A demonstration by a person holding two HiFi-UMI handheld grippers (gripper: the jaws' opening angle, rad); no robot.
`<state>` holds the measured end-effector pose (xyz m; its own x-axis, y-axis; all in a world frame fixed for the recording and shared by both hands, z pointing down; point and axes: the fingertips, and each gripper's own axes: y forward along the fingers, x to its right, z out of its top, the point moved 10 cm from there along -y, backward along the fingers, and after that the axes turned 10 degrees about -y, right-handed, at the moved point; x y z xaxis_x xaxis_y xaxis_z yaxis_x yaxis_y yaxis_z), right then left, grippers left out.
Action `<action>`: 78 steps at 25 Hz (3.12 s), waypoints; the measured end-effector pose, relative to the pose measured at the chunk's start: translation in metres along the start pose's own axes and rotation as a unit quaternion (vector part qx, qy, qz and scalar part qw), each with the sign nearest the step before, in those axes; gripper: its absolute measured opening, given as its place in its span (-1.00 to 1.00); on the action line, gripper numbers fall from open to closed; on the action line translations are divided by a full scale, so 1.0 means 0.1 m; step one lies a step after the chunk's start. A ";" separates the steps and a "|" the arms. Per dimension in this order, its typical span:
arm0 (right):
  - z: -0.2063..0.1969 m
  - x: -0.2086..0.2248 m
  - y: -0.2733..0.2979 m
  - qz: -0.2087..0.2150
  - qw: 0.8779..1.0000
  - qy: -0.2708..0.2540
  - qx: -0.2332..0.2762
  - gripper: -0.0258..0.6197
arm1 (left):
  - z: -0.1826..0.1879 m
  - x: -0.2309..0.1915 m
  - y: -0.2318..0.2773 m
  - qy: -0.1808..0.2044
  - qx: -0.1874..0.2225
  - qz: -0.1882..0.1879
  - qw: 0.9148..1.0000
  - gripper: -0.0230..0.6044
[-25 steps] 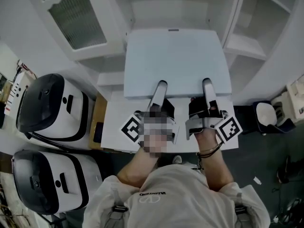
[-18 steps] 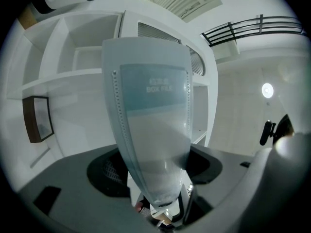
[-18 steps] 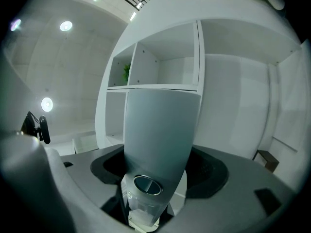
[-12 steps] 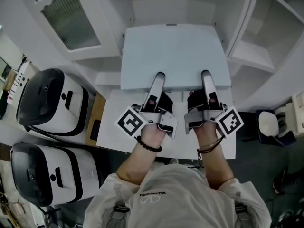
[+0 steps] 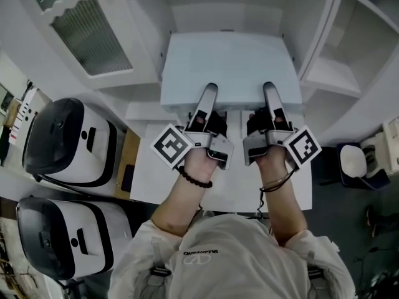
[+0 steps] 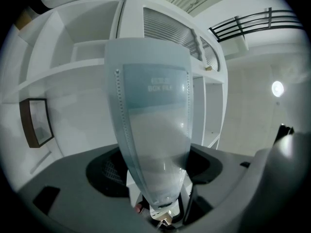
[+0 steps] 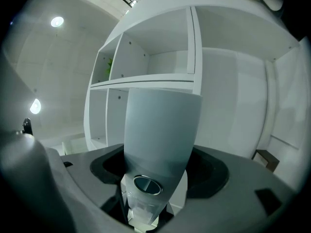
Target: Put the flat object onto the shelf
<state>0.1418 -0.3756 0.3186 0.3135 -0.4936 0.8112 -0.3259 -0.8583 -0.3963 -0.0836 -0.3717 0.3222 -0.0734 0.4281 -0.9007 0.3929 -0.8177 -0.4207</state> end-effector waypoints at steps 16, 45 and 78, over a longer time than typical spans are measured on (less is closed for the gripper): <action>0.01 0.05 0.34 -0.028 0.999 -0.001 -0.016 0.18 | 0.23 -0.11 0.30 0.000 -0.003 0.007 1.000 0.13; -0.43 -0.34 -0.68 -0.067 0.881 -0.469 0.004 -0.33 | 0.10 0.38 -0.38 0.467 -0.044 0.018 0.883 -0.59; -0.02 -0.14 0.43 -0.087 0.911 -0.401 -0.034 -0.89 | 0.10 0.04 0.51 0.482 -0.069 0.041 0.873 -0.81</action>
<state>0.1213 -0.4049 0.2911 0.9078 -0.3173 0.2744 -0.2541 -0.9364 -0.2422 -0.0730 -0.4159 0.2962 0.7386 0.5496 -0.3904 0.4718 -0.8350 -0.2831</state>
